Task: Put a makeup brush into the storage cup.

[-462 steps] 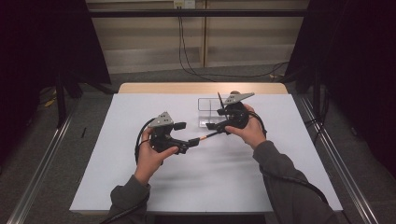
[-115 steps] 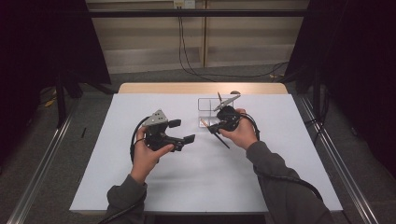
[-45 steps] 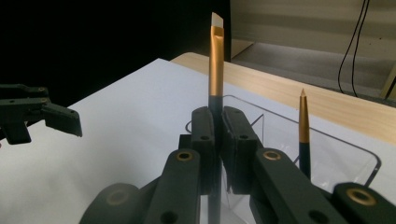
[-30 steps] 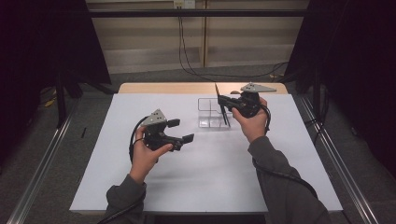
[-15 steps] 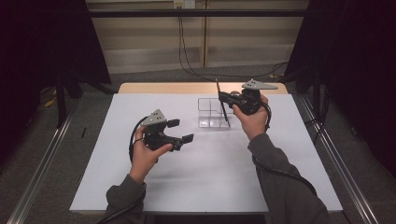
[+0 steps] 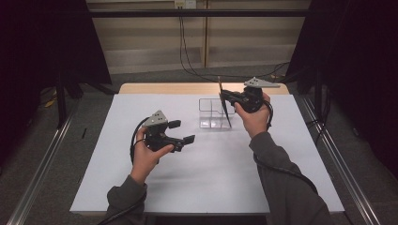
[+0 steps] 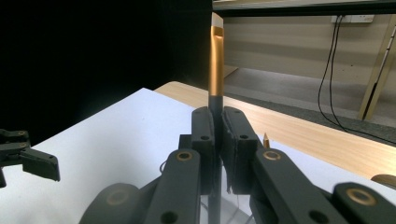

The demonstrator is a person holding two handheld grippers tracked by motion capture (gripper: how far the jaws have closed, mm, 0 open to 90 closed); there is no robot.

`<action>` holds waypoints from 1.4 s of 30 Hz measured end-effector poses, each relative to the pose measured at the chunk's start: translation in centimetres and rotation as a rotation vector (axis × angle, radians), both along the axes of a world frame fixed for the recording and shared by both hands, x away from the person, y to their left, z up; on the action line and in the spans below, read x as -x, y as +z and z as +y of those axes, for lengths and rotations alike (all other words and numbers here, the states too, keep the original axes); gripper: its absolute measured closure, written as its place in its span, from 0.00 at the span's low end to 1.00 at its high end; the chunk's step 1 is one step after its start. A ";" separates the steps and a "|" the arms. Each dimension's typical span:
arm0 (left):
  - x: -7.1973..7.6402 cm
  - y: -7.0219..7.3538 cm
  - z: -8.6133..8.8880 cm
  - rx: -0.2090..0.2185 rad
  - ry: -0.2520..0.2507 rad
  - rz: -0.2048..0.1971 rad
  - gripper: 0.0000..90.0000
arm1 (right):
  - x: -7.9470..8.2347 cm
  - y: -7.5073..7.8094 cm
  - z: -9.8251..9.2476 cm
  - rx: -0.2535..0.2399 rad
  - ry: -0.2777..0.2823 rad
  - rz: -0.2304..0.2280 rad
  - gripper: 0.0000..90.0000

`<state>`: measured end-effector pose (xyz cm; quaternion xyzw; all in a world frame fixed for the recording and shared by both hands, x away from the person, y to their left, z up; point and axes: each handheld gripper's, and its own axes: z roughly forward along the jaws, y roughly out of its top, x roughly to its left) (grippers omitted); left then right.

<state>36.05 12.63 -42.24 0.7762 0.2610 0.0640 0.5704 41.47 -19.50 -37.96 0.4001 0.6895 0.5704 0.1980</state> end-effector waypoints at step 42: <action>-0.2 -0.2 0.3 0.000 0.010 0.004 0.12 | -1.8 0.5 -0.1 -0.006 -0.025 -0.020 0.94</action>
